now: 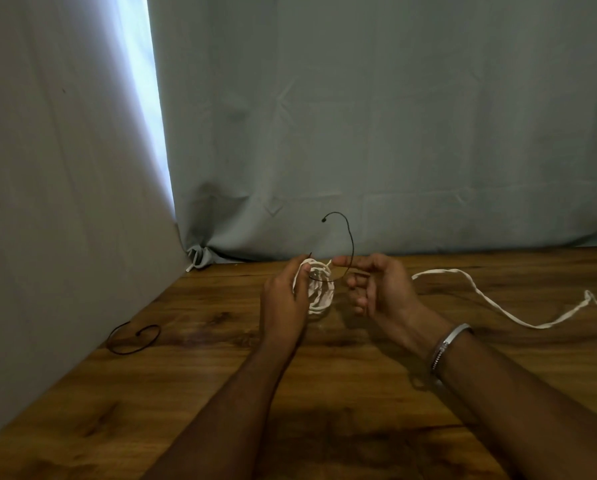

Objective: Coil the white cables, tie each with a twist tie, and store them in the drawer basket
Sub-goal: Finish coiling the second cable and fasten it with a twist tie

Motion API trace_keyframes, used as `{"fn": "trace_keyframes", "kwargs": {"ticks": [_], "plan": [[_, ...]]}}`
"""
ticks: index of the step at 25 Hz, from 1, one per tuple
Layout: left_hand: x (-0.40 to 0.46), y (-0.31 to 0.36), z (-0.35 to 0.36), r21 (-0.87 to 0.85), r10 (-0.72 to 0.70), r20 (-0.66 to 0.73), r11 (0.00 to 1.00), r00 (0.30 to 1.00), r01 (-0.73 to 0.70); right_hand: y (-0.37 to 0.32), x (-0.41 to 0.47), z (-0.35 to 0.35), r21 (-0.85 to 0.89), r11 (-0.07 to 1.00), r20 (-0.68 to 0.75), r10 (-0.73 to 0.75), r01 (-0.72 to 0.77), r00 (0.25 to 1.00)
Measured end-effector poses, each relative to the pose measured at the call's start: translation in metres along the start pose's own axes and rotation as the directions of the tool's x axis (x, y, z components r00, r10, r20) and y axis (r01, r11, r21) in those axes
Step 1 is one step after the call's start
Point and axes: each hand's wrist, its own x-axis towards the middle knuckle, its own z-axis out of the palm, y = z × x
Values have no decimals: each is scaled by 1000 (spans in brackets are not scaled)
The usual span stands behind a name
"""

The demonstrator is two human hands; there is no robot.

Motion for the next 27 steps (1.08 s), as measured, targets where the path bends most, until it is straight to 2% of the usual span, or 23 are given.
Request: {"fn": "trace_keyframes", "kwargs": {"ticks": [2,5,8,12,14,16,18,21,25,27], "plan": [[1,0,-1,57,5,14,998,1000,-5,-5,3,-4,-116,982,-69,-159,151,985],[0,3,-2,80,23,68,996,997,-28,-16,4,-9,-254,917,-164,-353,307,921],[0,3,-2,80,70,89,994,994,-78,-18,4,-14,-361,835,-155,-493,416,856],[0,3,-2,81,114,87,989,990,-121,-7,7,-20,-579,654,-154,-674,487,722],[-1,3,0,51,117,93,991,989,-122,3,7,-16,-617,625,-119,-674,478,729],[-2,4,2,37,126,97,991,987,-130,15,8,-9,-589,663,-77,-614,461,785],[-3,4,3,29,137,103,990,985,-141,21,8,-4,-546,703,-77,-583,455,809],[-3,4,5,9,144,127,989,981,-147,21,7,-5,-546,701,-117,-607,459,786],[-5,4,9,-24,150,177,989,973,-149,23,6,-6,-654,609,-153,-688,450,709],[-7,6,10,-15,161,203,987,966,-161,24,7,-6,-665,598,-165,-702,448,693]]}}
